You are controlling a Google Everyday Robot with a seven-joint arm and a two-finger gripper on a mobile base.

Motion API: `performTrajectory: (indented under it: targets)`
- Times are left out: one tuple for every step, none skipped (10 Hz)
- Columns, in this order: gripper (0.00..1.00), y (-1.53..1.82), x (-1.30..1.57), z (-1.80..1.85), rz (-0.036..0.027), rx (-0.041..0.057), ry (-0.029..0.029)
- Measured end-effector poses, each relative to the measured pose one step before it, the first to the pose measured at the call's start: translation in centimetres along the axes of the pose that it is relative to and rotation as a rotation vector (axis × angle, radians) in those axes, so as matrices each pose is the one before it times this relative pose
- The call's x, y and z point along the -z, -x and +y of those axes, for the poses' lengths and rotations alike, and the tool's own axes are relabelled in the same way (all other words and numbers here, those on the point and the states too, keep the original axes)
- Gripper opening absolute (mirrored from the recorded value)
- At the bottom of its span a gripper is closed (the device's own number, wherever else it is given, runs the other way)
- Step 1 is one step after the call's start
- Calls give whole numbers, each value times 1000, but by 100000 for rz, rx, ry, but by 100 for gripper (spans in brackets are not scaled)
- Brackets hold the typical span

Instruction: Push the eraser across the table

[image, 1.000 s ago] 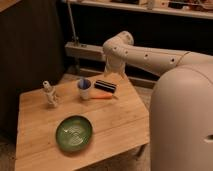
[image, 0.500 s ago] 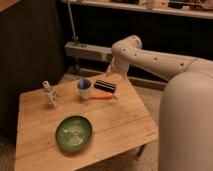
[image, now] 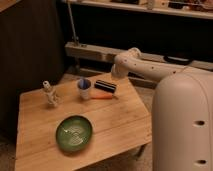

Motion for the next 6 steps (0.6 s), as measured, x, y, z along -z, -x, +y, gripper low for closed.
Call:
performTrajectory:
  targets:
    - [1,436,-748,922,-5,1584,-1138]
    - [0,772,-1197,423,189,906,-1697]
    - [0,941,-1036,-296,122,-313,-802]
    - [0,486,-950,-668,635,-1473,-261]
    - [0,444,-1169,-169,884,-1398,-91]
    - [0,-307,-1449,11,1567,-1606,124]
